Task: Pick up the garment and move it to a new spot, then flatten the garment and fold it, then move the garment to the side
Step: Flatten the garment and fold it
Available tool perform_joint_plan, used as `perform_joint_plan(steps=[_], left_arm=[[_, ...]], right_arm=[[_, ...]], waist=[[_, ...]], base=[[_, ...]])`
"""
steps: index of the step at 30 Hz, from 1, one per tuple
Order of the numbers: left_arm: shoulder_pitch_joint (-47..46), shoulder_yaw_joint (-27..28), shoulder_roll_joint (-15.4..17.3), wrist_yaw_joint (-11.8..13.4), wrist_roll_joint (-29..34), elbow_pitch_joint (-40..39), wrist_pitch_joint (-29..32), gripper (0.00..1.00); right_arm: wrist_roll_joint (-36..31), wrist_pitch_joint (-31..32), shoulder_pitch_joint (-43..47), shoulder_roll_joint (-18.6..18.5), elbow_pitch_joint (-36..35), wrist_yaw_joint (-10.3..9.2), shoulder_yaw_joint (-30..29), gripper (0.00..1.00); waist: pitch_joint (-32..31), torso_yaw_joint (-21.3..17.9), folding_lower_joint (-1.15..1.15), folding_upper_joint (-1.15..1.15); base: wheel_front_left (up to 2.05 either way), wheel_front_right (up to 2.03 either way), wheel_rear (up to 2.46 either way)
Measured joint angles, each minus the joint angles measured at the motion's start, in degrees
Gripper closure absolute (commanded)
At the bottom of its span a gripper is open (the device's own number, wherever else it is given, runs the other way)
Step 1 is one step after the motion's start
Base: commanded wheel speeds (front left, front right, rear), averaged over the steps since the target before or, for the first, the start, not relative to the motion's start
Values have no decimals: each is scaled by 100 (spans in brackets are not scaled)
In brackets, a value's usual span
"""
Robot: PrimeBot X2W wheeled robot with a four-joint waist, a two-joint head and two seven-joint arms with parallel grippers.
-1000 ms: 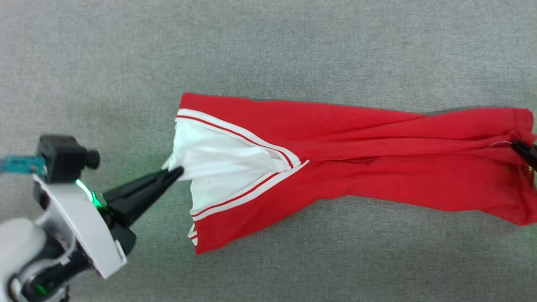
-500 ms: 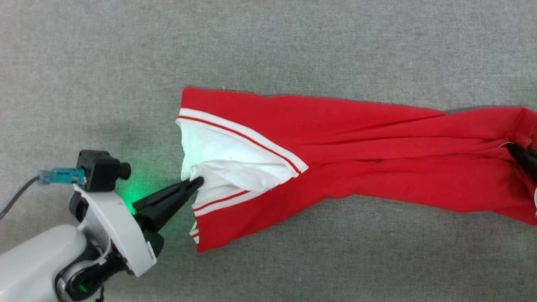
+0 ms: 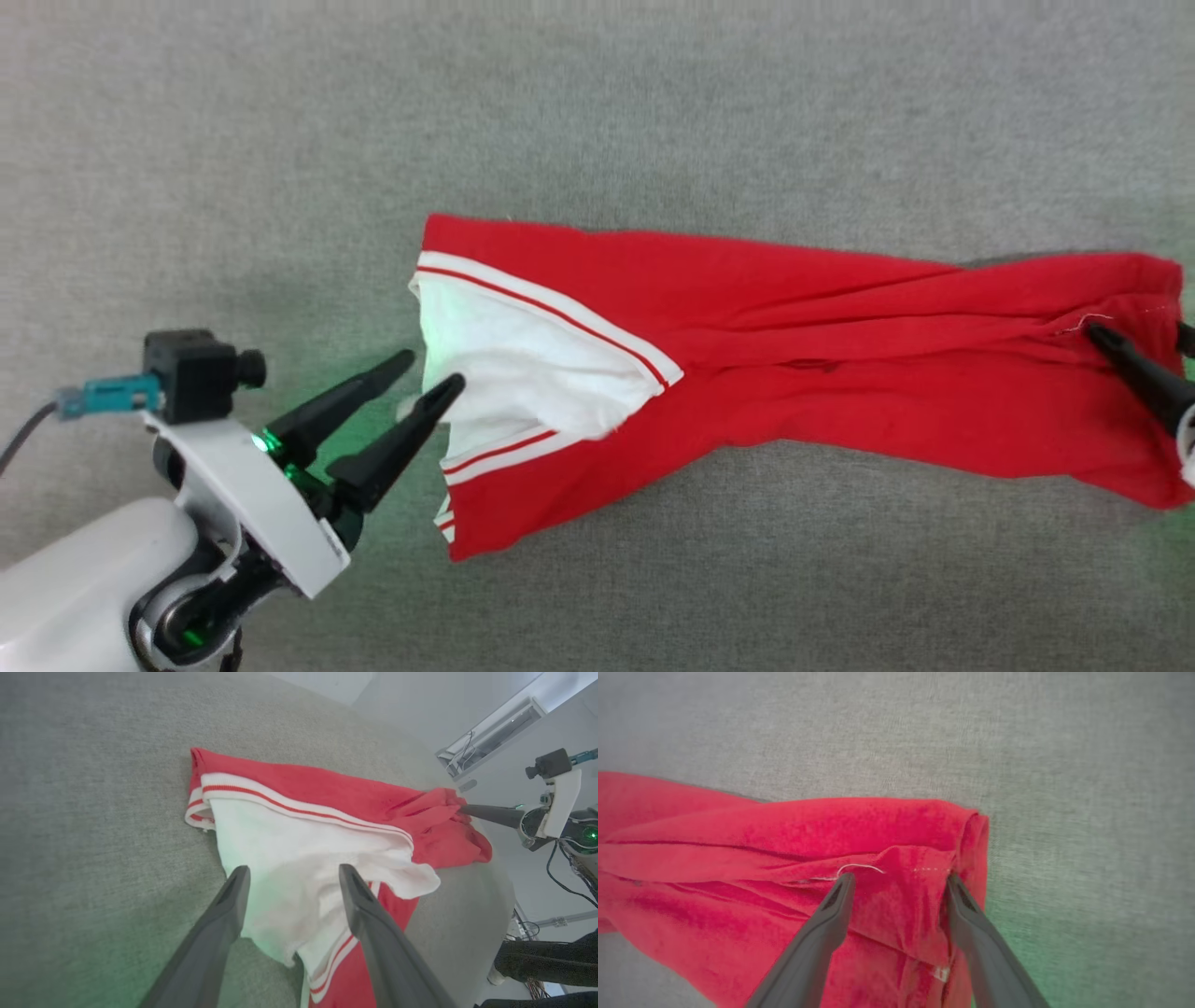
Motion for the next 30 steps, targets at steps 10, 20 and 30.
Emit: perform_joint_plan(steps=[10,20,30], left_arm=[[917,1174,-568,45,54,733,-226,0],[1980,2786,-1588,81,1252,1541,-235,0],[2425,4586,-2458,148,3416,1526,-235,0]], right_arm=[[10,258,318,-100,238,0,-465,0],[-105,719,622,-82,535,0,-1076,0],[-225,1267,722,153,553,0,-1381,0]], waist=[[-487,189,0,0],[-662,654,0,0],[-851,795,0,0]], base=[[0,0,0],[0,0,0],[0,0,0]])
